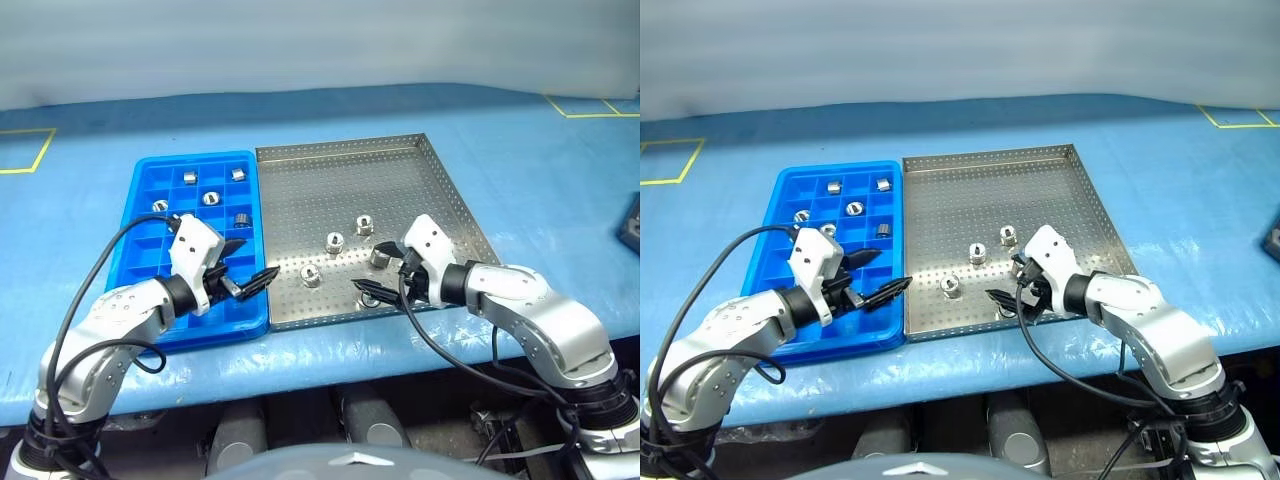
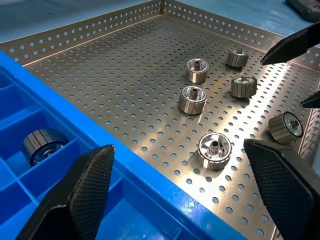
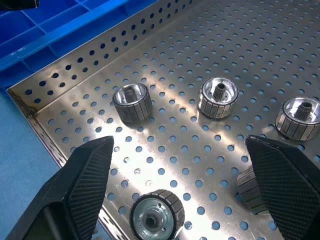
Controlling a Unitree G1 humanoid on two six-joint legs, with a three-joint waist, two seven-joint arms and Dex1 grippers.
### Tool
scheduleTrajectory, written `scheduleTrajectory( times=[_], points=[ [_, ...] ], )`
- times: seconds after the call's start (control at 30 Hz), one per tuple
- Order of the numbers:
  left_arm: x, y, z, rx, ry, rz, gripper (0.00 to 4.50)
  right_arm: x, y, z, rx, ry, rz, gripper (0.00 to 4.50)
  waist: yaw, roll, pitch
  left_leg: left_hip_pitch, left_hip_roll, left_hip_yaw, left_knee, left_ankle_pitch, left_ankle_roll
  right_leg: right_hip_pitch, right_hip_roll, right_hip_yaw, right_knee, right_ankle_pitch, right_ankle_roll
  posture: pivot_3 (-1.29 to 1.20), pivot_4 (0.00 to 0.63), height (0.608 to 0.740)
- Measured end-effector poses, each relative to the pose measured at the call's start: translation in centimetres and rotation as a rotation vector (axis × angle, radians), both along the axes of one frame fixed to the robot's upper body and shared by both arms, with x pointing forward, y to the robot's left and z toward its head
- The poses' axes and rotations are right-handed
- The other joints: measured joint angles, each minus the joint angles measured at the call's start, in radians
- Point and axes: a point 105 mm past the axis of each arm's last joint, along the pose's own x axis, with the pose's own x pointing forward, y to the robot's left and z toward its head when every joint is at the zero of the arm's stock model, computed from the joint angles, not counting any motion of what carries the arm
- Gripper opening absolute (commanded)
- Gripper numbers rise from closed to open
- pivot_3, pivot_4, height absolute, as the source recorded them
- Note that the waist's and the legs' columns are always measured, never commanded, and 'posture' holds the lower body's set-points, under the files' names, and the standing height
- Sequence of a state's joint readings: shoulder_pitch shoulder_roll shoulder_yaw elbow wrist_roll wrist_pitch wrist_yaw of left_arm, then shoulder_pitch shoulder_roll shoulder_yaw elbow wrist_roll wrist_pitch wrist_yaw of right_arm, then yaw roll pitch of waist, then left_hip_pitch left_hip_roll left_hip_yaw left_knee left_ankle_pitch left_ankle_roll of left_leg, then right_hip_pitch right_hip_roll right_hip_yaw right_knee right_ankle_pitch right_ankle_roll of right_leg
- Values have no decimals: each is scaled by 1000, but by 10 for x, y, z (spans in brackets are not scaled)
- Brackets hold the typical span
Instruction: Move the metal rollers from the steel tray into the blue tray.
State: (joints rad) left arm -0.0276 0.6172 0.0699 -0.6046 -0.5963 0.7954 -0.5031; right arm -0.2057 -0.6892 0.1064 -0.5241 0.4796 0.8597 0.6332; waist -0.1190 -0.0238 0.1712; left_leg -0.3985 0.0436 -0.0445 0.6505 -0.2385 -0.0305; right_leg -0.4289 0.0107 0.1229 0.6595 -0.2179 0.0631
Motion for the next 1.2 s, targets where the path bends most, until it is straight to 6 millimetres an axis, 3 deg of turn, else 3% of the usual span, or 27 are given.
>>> scheduleTrajectory(
  times=[1.2],
  points=[
    [-2,-3,0,0,20,-34,4500,-1,-5,-6,2,14,-42,4446,-2,0,0,0,0,0,0,0,0,0,0,0,0,0,0,-110,150,740]
  ],
)
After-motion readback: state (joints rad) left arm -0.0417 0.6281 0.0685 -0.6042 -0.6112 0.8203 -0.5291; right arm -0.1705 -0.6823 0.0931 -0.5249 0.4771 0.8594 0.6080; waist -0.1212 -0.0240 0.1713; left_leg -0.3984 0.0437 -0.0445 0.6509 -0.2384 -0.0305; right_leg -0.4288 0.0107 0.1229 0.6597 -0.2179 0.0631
